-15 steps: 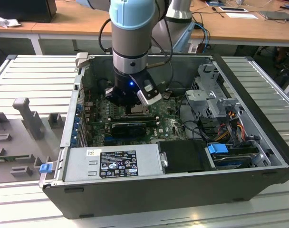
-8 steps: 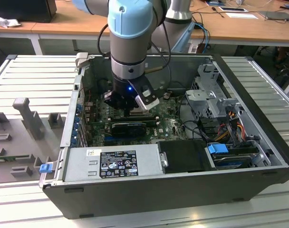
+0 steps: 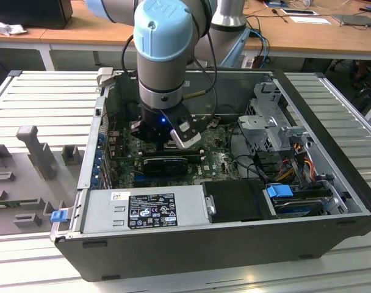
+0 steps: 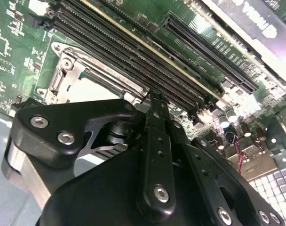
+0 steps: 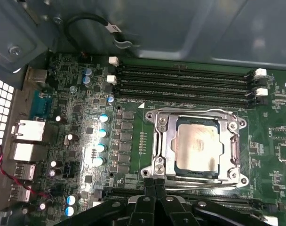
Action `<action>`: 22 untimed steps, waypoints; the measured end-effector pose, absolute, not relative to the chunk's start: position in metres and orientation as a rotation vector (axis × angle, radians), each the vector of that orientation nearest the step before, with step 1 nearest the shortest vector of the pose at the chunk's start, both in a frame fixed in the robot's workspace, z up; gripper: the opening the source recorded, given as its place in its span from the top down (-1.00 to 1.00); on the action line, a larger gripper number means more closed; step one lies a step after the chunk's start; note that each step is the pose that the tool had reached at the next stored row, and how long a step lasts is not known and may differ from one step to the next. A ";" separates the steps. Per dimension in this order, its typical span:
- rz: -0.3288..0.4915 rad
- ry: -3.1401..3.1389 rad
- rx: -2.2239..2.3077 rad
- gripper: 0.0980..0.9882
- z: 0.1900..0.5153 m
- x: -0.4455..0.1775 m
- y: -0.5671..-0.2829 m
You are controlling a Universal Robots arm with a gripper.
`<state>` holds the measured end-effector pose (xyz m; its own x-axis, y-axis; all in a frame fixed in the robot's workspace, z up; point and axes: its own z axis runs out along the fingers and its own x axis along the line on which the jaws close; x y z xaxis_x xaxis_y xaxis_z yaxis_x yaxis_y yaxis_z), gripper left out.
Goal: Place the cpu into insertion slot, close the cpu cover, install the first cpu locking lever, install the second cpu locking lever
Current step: 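Install the second cpu locking lever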
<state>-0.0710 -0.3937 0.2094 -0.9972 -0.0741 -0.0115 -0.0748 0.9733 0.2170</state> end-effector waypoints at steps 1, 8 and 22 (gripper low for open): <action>0.358 3.115 -0.118 0.98 0.208 -0.072 -0.394; 0.381 3.112 -0.118 0.98 0.203 -0.072 -0.394; 0.447 3.101 -0.118 0.98 0.203 -0.078 -0.394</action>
<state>-0.0778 -0.3937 0.2030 -0.9972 -0.0733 -0.0164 -0.0750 0.9565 0.2819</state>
